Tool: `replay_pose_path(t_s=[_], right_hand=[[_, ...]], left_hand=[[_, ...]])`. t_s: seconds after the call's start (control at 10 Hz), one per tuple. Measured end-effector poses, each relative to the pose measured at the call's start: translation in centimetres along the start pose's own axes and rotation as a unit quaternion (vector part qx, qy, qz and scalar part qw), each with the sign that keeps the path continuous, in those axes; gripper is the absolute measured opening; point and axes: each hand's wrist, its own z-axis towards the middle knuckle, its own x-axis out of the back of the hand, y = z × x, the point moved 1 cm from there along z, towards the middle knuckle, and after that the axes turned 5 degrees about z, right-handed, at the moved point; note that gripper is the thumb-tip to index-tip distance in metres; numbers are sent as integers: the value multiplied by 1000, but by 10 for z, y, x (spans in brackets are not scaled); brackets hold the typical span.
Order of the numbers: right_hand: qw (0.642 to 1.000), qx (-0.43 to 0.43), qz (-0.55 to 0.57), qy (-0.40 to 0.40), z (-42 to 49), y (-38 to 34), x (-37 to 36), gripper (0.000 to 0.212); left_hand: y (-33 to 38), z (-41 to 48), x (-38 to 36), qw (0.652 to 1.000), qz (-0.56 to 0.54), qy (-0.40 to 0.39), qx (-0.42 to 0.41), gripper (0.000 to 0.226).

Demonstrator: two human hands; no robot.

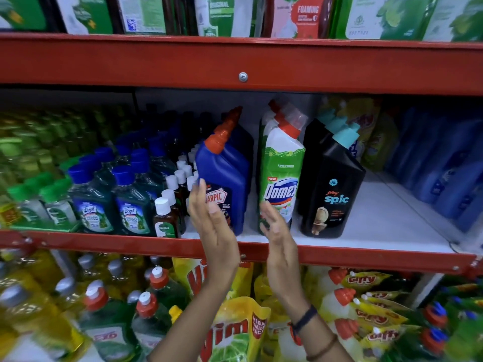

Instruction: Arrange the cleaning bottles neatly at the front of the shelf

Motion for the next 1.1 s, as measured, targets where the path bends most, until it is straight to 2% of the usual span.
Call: replay_pose_path(t_s=[0.1, 0.4, 0.5, 0.7, 0.8, 1.0, 1.1], right_hand=[[997, -46, -25, -50, 9, 1, -26, 71], [994, -69, 83, 33, 26, 13, -51, 64], [993, -72, 85, 46, 32, 15, -51, 72], [992, -80, 80, 52, 33, 16, -51, 91], [992, -88, 77, 47, 34, 12, -49, 96], [996, -86, 24, 22, 25, -8, -38, 96], [998, -44, 40, 34, -8, -21, -12, 81]], left_hand=[[-10, 16, 9, 999, 1, -17, 42, 77], [-10, 21, 17, 993, 29, -86, 75, 65], [-5, 20, 16, 990, 33, -108, 82, 59], [-7, 21, 20, 990, 34, -110, 84, 70], [-4, 22, 19, 990, 34, -105, 88, 64], [7, 12, 19, 995, 50, -71, 53, 54], [30, 7, 15, 995, 53, -44, -76, 57]])
